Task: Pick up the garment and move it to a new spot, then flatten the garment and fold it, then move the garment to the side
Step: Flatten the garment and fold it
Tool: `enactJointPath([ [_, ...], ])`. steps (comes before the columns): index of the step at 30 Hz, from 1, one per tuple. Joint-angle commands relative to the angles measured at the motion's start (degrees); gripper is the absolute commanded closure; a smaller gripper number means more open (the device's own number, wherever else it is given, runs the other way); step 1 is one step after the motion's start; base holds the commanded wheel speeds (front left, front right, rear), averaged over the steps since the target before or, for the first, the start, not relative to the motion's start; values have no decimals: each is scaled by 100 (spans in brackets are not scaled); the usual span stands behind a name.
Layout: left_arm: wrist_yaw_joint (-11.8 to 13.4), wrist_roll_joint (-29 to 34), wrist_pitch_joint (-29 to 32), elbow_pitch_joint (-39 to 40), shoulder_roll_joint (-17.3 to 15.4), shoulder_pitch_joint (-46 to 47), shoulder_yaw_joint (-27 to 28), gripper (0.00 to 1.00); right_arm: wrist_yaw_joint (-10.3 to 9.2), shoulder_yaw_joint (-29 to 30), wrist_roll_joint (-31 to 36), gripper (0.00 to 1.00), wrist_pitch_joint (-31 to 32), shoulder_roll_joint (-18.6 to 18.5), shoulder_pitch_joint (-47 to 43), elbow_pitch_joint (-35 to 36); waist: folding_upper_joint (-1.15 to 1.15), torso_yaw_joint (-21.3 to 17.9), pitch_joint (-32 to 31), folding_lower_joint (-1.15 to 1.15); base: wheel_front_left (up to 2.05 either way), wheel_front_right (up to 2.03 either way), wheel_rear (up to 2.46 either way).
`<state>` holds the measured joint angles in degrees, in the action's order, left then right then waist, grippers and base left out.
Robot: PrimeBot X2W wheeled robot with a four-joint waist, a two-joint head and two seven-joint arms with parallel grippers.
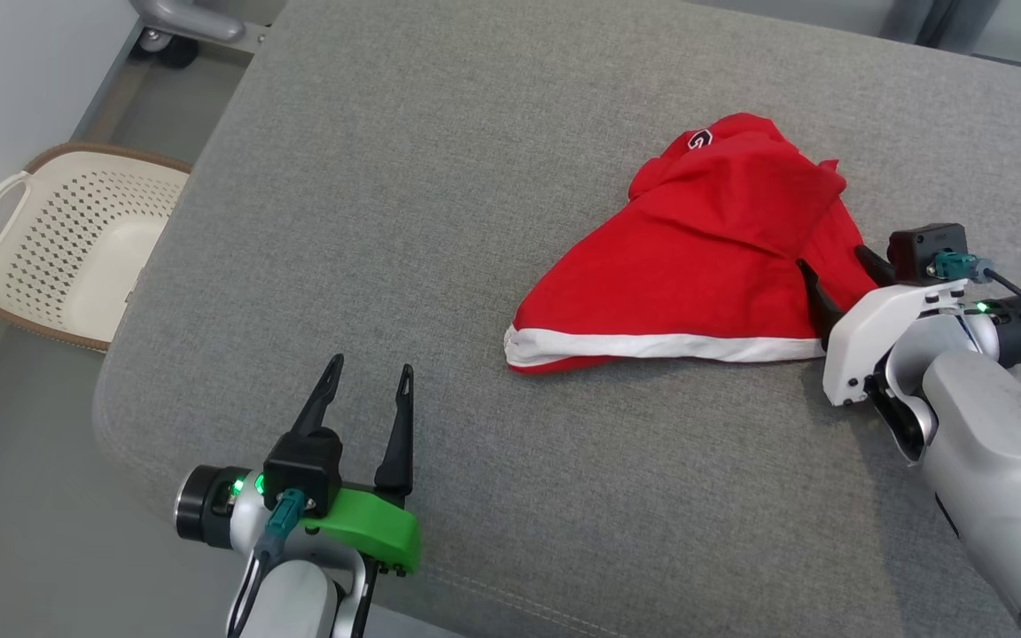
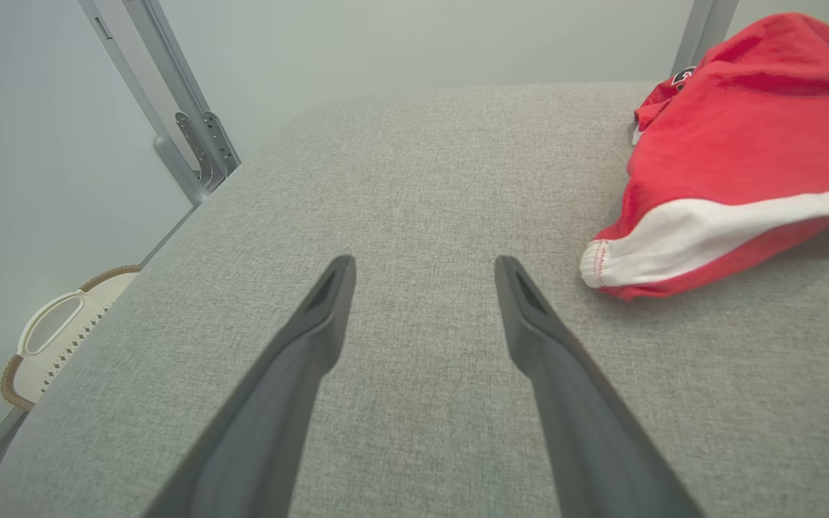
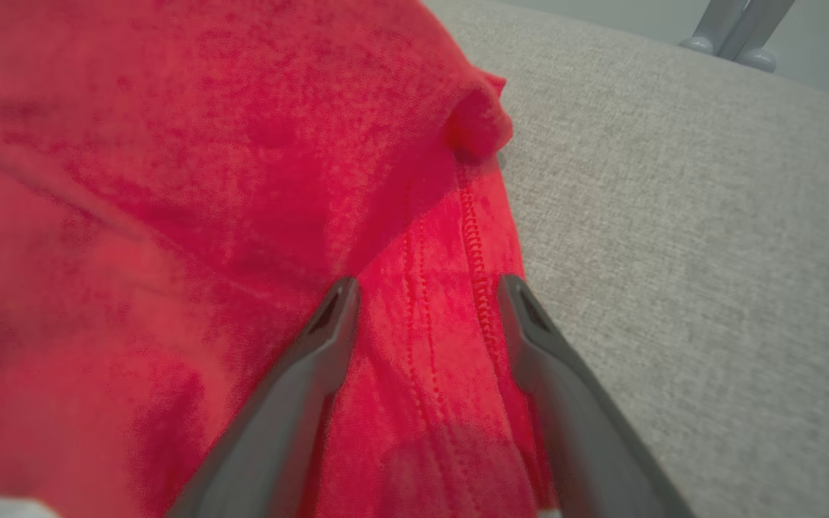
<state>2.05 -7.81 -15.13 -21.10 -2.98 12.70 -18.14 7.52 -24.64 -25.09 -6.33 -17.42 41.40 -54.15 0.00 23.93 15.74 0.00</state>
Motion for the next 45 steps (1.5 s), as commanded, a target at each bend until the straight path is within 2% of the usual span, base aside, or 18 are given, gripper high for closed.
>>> enactJointPath([
  [1,34,-64,4,65,8,128,-35,0,-7,-65,-115,56,21,9,25,-145,0,80,94,0,0,0,0],
  [2,38,-80,4,88,9,132,-59,0,-7,-86,-132,85,-20,11,39,-179,0,80,101,0,0,0,0],
  [3,39,-92,4,110,9,128,-72,0,-7,-74,-182,100,-100,15,67,-199,0,75,106,0,0,0,0],
  [12,-31,-21,4,173,6,21,-14,0,-9,99,-427,100,-662,-105,143,-370,0,-217,24,0,0,0,0],
  [22,-151,6,4,145,2,14,43,0,-9,77,-750,100,-797,-194,-105,-400,0,-813,-198,0,0,0,0],
  [29,-245,72,4,94,2,-56,91,0,-9,62,-914,100,-805,-418,-217,-221,0,-1177,-322,0,0,0,0],
  [35,-285,32,4,141,2,124,-45,0,-9,39,-665,100,-630,-582,329,-252,0,-1103,-79,0,0,0,0],
  [41,-244,-99,4,110,0,204,-333,0,-8,209,-310,100,-533,-607,791,-994,0,-711,6,0,0,0,0],
  [42,-228,-112,4,108,2,199,-370,0,-9,291,-289,69,-566,-615,832,-1170,0,-658,-10,0,0,0,0],
  [43,-211,-127,4,112,3,191,-402,0,-8,378,-268,0,-603,-606,856,-1331,0,-620,-32,0,0,0,0],
  [45,-178,-155,4,146,2,170,-434,0,-8,477,-166,0,-691,-550,890,-1549,0,-593,-78,0,0,0,0],
])
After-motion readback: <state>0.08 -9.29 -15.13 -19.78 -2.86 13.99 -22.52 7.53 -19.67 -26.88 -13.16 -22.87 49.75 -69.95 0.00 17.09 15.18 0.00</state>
